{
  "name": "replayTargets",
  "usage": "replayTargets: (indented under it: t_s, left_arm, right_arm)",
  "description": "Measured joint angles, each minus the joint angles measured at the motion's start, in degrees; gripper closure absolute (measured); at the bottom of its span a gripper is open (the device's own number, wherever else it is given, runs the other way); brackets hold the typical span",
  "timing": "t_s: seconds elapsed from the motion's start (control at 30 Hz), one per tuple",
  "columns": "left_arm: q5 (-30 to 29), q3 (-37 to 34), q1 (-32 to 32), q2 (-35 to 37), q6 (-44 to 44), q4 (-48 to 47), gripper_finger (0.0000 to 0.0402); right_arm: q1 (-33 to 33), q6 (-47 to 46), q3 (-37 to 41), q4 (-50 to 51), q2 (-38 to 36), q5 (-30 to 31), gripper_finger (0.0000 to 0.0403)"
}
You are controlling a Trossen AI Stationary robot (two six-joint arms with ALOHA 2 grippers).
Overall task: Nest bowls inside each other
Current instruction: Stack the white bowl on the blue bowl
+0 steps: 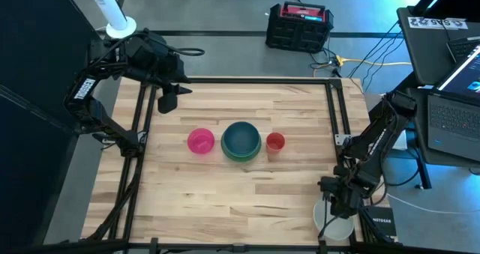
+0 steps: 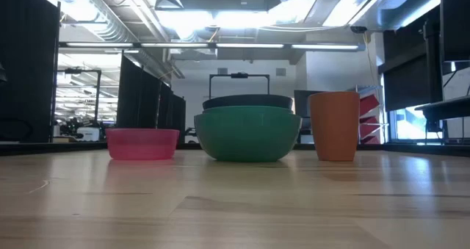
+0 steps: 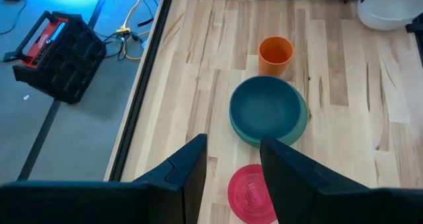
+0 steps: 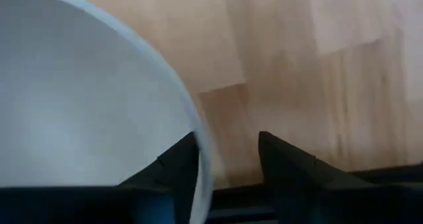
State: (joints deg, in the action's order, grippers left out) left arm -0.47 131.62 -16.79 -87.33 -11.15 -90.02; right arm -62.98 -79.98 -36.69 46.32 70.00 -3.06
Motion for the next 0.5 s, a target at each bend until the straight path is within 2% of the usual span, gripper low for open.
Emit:
replayTargets:
  t_s: [0.1,0.13,0.33,0.4,0.5]
  left_arm:
    - [0.0,-0.01,0.0,0.0,-0.38,0.0,0.0277]
    - [0.0,-0.01,0.0,0.0,-0.76,0.0,0.0277]
    - [-0.09,-0.01,0.0,-0.02,-1.32,0.01,0.0277]
    - [-0.11,-0.01,-0.03,-0.02,-1.29,0.0,0.0277]
    - [-0.13,-0.01,-0.2,-0.02,-0.94,0.02,0.0277]
  right_arm:
    - [0.02,-0.97,0.63,-0.66,-0.26,-1.52,0.0371]
    - [0.02,-0.83,0.56,-1.88,-0.52,-1.52,0.0386]
    - [0.25,-1.03,-1.65,-2.6,-0.51,-1.57,0.0402]
    - [2.2,-0.02,-3.91,-2.29,-0.46,-0.65,0.0402]
    - [7.63,6.32,-9.09,-3.14,-0.48,4.03,0.0402]
